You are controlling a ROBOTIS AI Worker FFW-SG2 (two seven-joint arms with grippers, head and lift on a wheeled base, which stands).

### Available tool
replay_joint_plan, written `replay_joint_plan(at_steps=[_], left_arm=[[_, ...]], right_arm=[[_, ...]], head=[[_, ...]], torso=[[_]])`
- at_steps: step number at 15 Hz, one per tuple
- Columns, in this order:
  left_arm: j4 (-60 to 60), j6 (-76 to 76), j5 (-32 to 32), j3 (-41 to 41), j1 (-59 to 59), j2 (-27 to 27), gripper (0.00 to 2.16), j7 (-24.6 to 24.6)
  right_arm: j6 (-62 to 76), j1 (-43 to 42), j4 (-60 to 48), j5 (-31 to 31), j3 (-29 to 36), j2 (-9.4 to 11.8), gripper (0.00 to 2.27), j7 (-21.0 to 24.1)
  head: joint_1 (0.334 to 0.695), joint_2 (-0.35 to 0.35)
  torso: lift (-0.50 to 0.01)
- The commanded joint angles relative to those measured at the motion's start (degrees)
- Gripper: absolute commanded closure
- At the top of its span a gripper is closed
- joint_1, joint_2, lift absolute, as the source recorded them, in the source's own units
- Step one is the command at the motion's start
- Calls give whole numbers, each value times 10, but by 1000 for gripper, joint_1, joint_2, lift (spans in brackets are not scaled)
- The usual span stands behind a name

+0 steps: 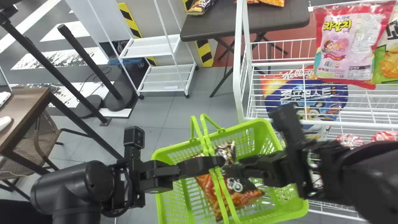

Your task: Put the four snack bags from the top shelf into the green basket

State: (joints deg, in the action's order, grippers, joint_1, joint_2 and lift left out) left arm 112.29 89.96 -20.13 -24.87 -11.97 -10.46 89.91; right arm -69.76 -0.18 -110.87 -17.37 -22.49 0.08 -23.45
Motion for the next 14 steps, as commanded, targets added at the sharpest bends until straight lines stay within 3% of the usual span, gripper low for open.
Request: replay_joint_plan(at_steps=[1, 4, 6, 10, 14], left_arm=[[0, 1, 0, 0, 1, 0, 2148, 7], [-3, 1, 0, -2, 1, -1, 2148, 7], [-2, 1, -1, -1, 1, -1, 2148, 7], [-3, 1, -4, -3, -2, -1, 2148, 7], [-6, 1, -11, -13, -10, -4, 2148, 7]], right_arm=[[-53, 12, -80, -14, 90, -1, 49, -4], [-33, 9, -122, -7, 212, -1, 49, -3], [2, -19, -112, 23, 260, -1, 56, 0], [85, -86, -11, 112, 276, -1, 66, 9], [257, -157, 173, 170, 247, -1, 66, 52]], head=[[695, 350], [695, 331], [695, 244], [695, 71], [695, 25]], torso=[[0], [0], [0], [0], [0]])
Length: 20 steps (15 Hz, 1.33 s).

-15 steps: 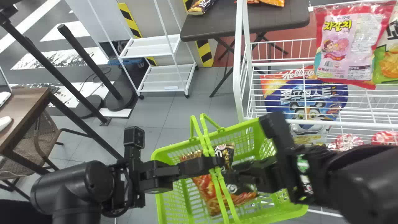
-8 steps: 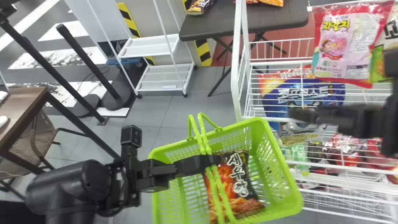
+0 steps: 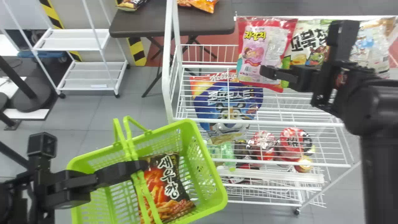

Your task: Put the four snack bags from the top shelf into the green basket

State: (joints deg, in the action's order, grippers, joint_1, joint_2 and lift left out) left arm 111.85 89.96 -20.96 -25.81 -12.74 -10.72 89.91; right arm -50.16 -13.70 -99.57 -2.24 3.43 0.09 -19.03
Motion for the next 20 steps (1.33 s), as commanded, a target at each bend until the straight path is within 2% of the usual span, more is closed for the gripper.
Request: replay_joint_plan(at_steps=[1, 5, 6, 7, 8, 9, 10, 16, 18, 20], left_arm=[[-3, 1, -3, -5, -3, -1, 2148, 7], [-13, 1, -5, -10, -6, -2, 2148, 7], [-14, 1, -6, -12, -7, -2, 2148, 7], [-17, 1, -7, -13, -8, -4, 2148, 7], [-19, 1, -8, -14, -8, -4, 2148, 7], [-20, 1, -8, -14, -8, -4, 2148, 7], [-20, 1, -8, -14, -8, -4, 2148, 7], [-20, 1, -8, -14, -8, -5, 2148, 7], [-21, 1, -11, -14, -10, -7, 2148, 7], [-24, 1, -13, -14, -10, -10, 2148, 7]], right_arm=[[94, -45, 111, 24, -24, -1, 66, 14], [166, -111, 260, 35, -47, -1, 90, 35], [172, -122, 283, 35, -50, -1, 188, 34], [170, -128, 290, 35, -49, -1, 552, 29], [172, -130, 292, 30, -47, -1, 1180, 17], [170, -126, 291, 26, -46, -1, 2074, 20], [172, -118, 282, 25, -45, -1, 2260, 23], [149, -102, 235, 19, -41, -1, 2260, 15], [122, -77, 174, 9, -38, -1, 2260, 12], [87, -26, 68, 7, -39, -1, 2260, 5]], head=[[695, 19], [695, 30], [695, 33], [695, 41], [695, 44], [695, 48], [695, 52], [695, 54], [695, 55], [695, 58]], torso=[[0], [0], [0], [0], [0], [0], [0], [0], [0], [0]])
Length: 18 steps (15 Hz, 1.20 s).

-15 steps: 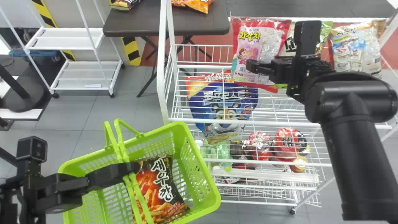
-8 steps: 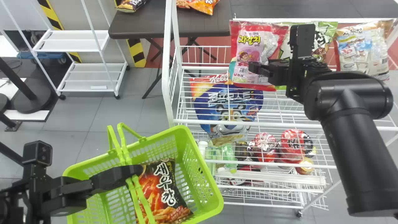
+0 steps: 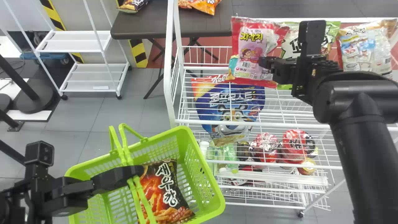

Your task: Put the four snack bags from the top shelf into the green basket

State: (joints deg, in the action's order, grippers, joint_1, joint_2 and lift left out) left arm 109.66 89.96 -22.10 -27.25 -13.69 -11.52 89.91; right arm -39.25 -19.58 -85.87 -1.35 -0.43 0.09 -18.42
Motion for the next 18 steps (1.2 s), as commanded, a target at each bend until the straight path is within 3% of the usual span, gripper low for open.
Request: replay_joint_plan(at_steps=[1, 6, 10, 14, 18], left_arm=[[-4, 1, -1, 0, 2, -3, 2148, 7], [-12, 1, -1, 1, 14, -5, 2148, 7], [-14, 1, 3, 6, 21, -5, 2148, 7], [-14, 1, 5, 11, 24, -5, 2148, 7], [-14, 1, 4, 11, 29, -5, 2148, 7]], right_arm=[[-48, 62, -132, -6, 0, -1, 2260, -2], [-307, 191, -408, -80, 0, 4, 2260, -6], [-458, 243, -514, -168, -26, 13, 2260, -6], [-497, 247, -517, -197, -95, 8, 2260, 3], [-481, 226, -416, -188, -179, 3, 2260, 10]], head=[[695, 61], [695, 89], [695, 158], [695, 283], [695, 350]], torso=[[0], [0], [0], [0], [0]])
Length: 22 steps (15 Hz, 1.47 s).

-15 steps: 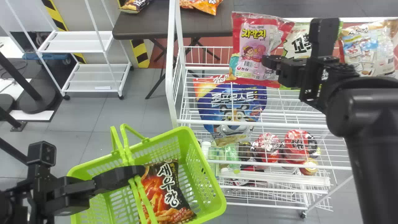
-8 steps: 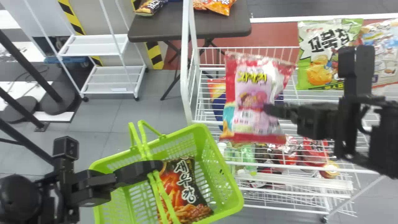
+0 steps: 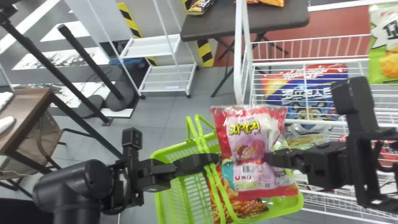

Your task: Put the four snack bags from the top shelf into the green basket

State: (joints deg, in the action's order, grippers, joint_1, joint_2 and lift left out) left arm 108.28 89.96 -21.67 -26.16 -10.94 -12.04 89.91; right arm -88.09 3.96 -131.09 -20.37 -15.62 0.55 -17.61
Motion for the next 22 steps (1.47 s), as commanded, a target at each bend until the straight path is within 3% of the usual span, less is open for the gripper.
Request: replay_joint_plan(at_steps=[1, 5, 10, 11, 12, 13, 14, 19, 22], left_arm=[[1, 1, -1, 1, 1, 0, 2148, 7], [3, 1, -3, 8, 1, 0, 2148, 7], [3, 1, -6, 15, 4, 1, 2148, 7], [3, 1, -6, 15, 4, 1, 2148, 7], [2, 1, -6, 15, 5, 1, 2148, 7], [1, 1, -6, 15, 6, 1, 2148, 7], [0, 1, -6, 15, 7, 0, 2148, 7], [-5, 1, -4, 18, 12, 0, 2148, 7], [-6, 1, -5, 17, 12, -4, 2148, 7]], right_arm=[[25, -20, 73, 7, -49, -3, 2260, 4], [178, -63, 222, 8, -115, -6, 2260, 4], [189, -113, 339, -2, -170, -6, 2256, 4], [190, -118, 353, -13, -171, -6, 2105, -5], [192, -120, 355, -27, -168, -6, 1700, -9], [192, -116, 352, -31, -158, -6, 660, -16], [185, -106, 334, -33, -141, -6, -2, -23], [52, -67, 180, -62, -6, -6, 39, -51], [11, -56, 83, -39, 97, -6, 39, -53]], head=[[695, 350], [695, 350], [695, 350], [695, 350], [695, 350], [695, 350], [695, 350], [695, 350], [695, 350]], torso=[[0], [0], [0], [0], [0], [0], [0], [0], [0]])
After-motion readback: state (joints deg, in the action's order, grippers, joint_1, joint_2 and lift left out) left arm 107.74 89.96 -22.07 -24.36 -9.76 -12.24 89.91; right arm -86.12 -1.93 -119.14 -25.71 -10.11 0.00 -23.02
